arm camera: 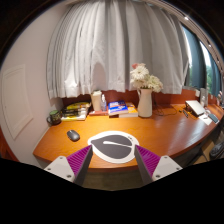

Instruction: Arrange mouse

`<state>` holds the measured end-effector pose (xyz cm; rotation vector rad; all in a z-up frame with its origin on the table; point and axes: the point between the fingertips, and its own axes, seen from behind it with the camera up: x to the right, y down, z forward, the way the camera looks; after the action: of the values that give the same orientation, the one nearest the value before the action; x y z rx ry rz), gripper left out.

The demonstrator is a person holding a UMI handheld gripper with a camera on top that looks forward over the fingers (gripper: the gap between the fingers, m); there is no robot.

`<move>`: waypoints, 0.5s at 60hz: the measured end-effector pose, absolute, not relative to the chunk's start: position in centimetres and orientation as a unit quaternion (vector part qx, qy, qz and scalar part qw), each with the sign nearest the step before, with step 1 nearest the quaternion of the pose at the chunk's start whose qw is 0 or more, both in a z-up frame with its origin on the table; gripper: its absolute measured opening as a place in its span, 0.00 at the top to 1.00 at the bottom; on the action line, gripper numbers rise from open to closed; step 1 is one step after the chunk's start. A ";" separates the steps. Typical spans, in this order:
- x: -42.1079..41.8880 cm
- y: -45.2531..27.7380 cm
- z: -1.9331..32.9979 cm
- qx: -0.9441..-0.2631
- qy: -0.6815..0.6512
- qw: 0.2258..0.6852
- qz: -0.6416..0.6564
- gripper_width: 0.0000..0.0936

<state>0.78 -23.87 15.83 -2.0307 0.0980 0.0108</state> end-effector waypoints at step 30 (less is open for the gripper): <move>-17.4 -14.7 1.6 -0.911 -0.049 0.407 0.050 0.09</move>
<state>-17.38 -14.70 1.56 -2.2955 -0.1232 0.1253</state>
